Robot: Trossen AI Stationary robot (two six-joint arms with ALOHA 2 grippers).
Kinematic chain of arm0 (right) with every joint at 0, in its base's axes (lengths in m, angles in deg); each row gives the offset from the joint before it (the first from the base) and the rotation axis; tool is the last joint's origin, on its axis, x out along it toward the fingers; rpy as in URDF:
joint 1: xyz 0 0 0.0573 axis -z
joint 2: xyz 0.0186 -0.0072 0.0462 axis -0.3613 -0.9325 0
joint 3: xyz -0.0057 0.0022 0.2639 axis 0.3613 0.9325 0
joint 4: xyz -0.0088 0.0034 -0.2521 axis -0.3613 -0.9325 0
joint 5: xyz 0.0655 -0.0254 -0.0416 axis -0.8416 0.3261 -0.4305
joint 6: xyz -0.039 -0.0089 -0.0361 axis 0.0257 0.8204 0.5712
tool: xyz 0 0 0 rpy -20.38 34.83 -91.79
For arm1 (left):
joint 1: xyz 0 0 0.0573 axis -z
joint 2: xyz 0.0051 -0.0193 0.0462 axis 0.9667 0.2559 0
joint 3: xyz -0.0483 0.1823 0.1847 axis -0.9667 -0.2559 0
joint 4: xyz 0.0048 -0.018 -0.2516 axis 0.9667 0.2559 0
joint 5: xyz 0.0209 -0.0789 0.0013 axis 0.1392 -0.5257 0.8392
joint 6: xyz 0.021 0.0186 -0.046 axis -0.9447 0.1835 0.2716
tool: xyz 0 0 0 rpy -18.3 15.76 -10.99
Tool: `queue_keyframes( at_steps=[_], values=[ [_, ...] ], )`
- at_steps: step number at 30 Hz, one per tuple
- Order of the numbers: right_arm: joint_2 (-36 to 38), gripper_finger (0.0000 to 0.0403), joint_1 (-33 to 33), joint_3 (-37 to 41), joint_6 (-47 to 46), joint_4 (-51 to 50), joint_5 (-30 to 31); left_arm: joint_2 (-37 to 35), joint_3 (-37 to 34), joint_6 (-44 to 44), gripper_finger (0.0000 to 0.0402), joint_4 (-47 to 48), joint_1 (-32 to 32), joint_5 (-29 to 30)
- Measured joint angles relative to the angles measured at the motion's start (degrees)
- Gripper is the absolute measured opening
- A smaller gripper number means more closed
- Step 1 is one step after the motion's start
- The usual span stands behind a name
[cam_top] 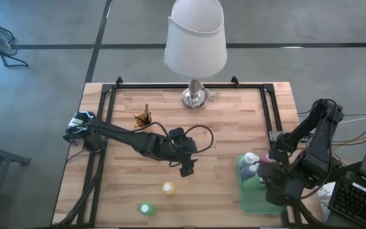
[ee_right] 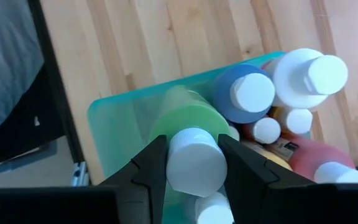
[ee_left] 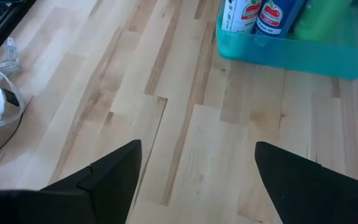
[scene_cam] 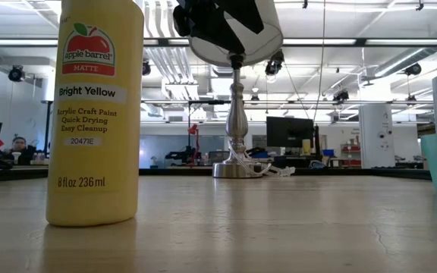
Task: Pick & Place Paint Supplies
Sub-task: Put the green paint bottle into the green bin
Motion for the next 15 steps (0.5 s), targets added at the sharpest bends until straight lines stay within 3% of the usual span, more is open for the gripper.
queue_keyframes(
  at_steps=[15],
  values=[
    [0.0, 0.0118, 0.07, 4.89, 0.23, 3.89, 1.13, 0.0, 0.0, 0.0, 0.0317, -0.07, -0.07, 0.0]
  ],
)
